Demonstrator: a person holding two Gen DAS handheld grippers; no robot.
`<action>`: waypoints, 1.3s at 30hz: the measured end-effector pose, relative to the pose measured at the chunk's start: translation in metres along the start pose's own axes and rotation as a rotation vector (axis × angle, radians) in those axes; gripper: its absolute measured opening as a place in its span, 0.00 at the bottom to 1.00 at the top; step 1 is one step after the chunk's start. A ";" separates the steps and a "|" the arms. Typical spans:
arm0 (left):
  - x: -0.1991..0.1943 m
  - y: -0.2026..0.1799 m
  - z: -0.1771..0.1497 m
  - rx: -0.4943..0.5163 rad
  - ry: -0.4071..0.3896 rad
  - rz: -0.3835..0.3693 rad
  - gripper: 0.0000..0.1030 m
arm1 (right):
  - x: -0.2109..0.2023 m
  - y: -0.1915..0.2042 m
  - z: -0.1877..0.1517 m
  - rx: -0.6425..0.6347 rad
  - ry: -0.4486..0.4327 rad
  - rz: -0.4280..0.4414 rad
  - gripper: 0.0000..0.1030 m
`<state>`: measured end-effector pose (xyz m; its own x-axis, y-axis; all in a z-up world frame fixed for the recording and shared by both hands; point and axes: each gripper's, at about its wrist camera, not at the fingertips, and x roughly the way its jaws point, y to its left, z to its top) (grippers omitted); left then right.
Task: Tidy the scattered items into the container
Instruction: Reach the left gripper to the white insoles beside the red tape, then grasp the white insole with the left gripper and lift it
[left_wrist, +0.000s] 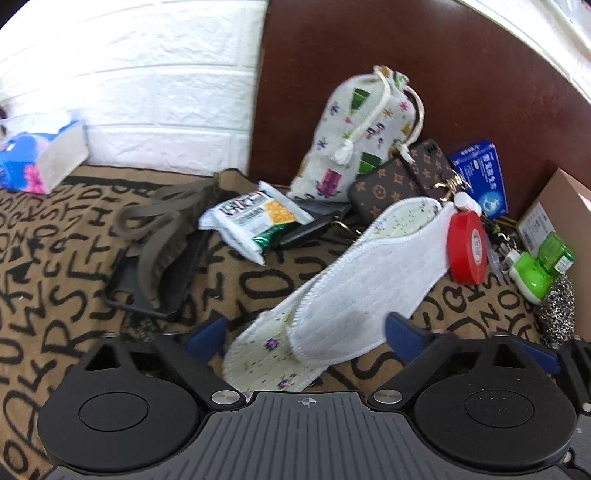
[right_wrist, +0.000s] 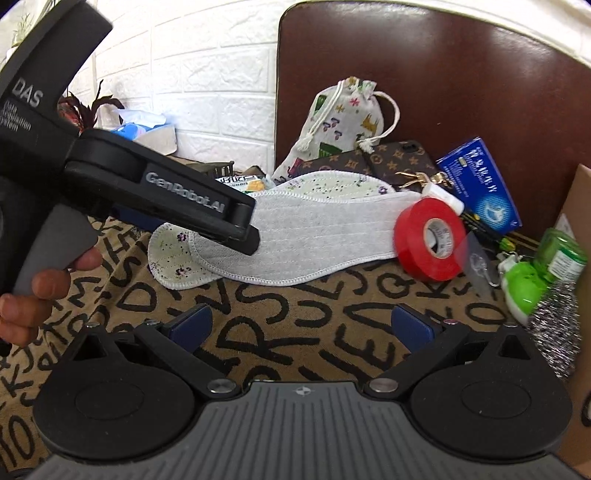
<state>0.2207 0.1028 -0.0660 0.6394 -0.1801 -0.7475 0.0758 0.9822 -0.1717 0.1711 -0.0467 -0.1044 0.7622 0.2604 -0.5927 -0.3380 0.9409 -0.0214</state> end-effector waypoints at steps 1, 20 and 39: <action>0.003 0.000 0.001 -0.001 0.011 0.010 0.82 | 0.003 0.000 0.000 0.001 0.000 0.001 0.99; -0.015 -0.048 -0.008 0.222 0.066 -0.131 0.46 | -0.003 0.014 0.002 -0.116 -0.075 0.060 1.00; -0.022 -0.082 -0.029 0.201 0.157 -0.192 0.16 | -0.027 0.009 -0.013 -0.068 -0.005 0.048 0.42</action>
<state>0.1786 0.0248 -0.0543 0.4745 -0.3535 -0.8061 0.3436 0.9175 -0.2002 0.1407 -0.0480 -0.0992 0.7467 0.3063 -0.5904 -0.4113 0.9103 -0.0480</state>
